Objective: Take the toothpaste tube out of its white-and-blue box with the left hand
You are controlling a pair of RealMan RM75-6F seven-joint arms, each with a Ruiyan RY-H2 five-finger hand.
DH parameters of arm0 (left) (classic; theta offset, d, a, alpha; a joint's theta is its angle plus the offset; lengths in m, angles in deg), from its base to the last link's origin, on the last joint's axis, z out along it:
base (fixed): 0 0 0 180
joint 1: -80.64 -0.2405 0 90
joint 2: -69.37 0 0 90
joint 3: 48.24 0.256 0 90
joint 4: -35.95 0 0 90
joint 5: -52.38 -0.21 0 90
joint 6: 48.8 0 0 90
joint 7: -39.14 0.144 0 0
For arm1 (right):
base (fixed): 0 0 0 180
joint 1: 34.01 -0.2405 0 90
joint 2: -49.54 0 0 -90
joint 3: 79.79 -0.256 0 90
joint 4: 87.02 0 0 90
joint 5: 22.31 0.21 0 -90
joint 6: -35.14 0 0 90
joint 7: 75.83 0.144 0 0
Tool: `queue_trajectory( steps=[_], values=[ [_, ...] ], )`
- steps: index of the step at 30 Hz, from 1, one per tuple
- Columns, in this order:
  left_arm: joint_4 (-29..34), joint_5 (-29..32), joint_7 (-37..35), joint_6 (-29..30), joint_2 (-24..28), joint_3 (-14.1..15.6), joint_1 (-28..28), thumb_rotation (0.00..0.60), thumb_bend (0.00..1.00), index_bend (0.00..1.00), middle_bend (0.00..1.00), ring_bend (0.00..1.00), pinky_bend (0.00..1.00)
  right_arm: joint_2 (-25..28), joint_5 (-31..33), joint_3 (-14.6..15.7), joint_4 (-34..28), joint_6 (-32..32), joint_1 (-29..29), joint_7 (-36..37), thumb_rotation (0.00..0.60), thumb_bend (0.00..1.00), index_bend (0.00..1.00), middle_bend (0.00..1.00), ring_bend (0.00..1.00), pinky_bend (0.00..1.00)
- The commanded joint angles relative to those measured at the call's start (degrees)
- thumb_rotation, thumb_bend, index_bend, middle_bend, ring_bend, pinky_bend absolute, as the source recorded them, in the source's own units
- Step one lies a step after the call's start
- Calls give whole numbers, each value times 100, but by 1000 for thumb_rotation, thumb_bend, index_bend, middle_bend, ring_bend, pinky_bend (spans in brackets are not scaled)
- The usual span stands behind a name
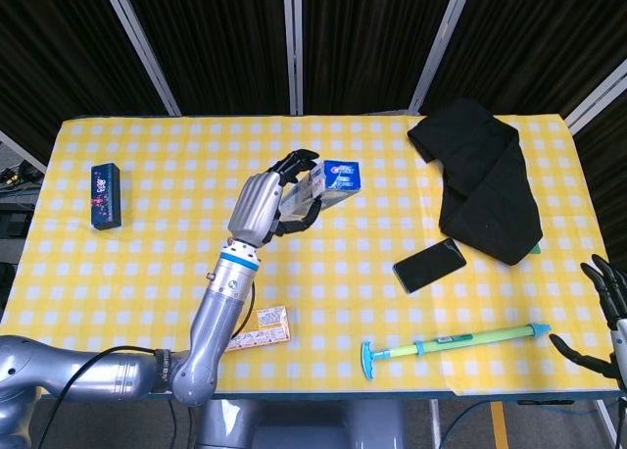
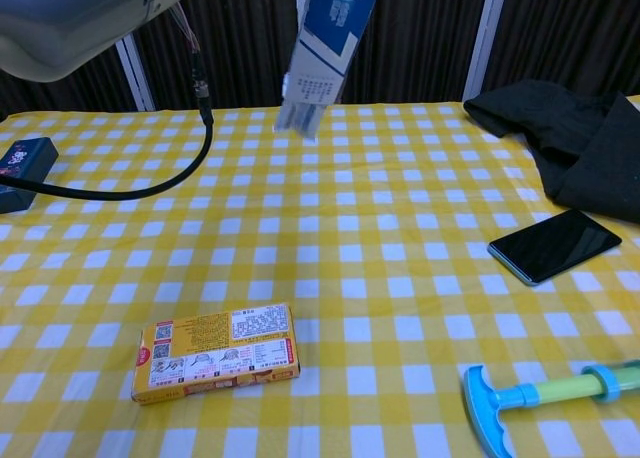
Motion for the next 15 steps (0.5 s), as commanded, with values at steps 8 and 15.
queue_trajectory(
  steps=[8, 15],
  values=[
    [22, 14, 24, 22, 18, -11, -9, 600, 457, 365, 193, 247, 333, 4, -7, 7, -10, 6, 4, -2, 600, 71, 69, 0, 0, 0],
    [205, 0, -68, 47, 149, -143, -66, 600, 457, 365, 193, 247, 333, 5, 2, 1, -9, 15, 6, 4, 600, 72, 69, 0, 0, 0]
  ],
)
